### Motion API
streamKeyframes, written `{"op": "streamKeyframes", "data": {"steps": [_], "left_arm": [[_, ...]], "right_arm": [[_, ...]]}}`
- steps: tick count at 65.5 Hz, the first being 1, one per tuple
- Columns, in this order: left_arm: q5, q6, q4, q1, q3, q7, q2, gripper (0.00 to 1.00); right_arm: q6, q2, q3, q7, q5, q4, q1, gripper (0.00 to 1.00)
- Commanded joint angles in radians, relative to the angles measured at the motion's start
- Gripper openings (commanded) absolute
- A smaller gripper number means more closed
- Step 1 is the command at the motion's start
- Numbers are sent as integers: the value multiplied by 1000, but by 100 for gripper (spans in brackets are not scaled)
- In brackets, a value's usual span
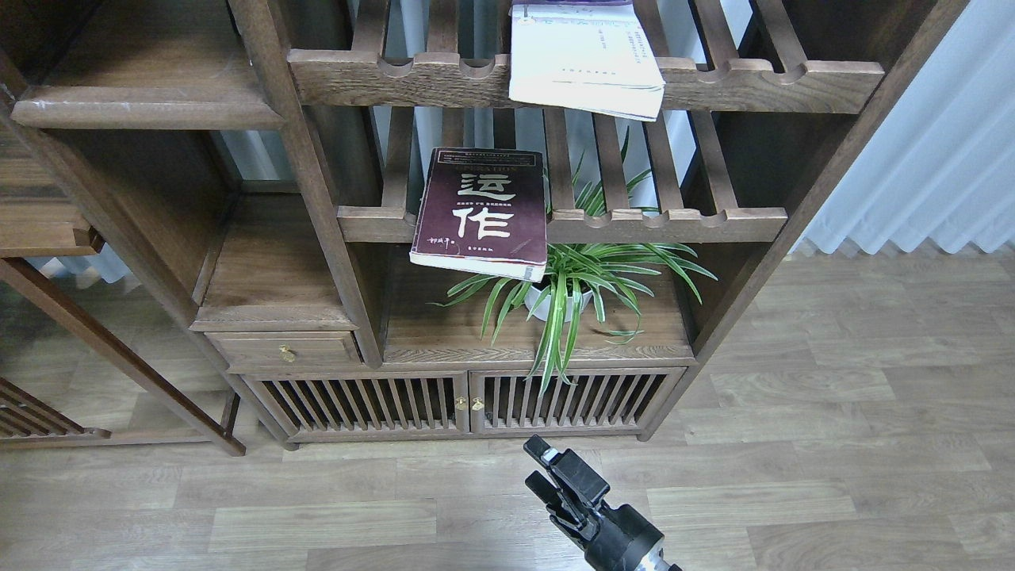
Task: Organize books on shelf
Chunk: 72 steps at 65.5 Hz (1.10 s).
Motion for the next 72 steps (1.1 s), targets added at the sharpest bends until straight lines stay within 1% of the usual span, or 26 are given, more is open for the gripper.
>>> {"op": "streamKeyframes", "data": {"steps": [1, 25, 37, 45, 54, 60, 62, 64, 72], "left_arm": [[0, 0, 30, -20, 26, 0, -15, 7], [1, 0, 44, -26, 65, 0, -42, 7], [0, 0, 48, -8, 61, 0, -42, 10], [-3, 0, 44, 3, 59, 0, -44, 15], [-14, 0, 36, 23, 64, 0, -36, 27], [-14, 0, 31, 28, 64, 0, -33, 32], [-12, 0, 28, 29, 64, 0, -32, 36], [-12, 0, 27, 29, 62, 0, -30, 38], [-14, 0, 5, 49, 52, 0, -26, 38]], "right_arm": [[0, 0, 1, 0, 2, 0, 0, 96], [0, 0, -1, 2, 3, -3, 17, 96], [0, 0, -1, 2, 2, -2, 4, 96], [0, 0, 1, 0, 2, 0, 6, 96], [0, 0, 15, 0, 3, 0, 9, 96], [0, 0, 21, 0, 3, 0, 9, 96], [0, 0, 21, 0, 3, 0, 9, 96], [0, 0, 21, 0, 3, 0, 9, 96], [0, 0, 22, 0, 3, 0, 9, 96]]}}
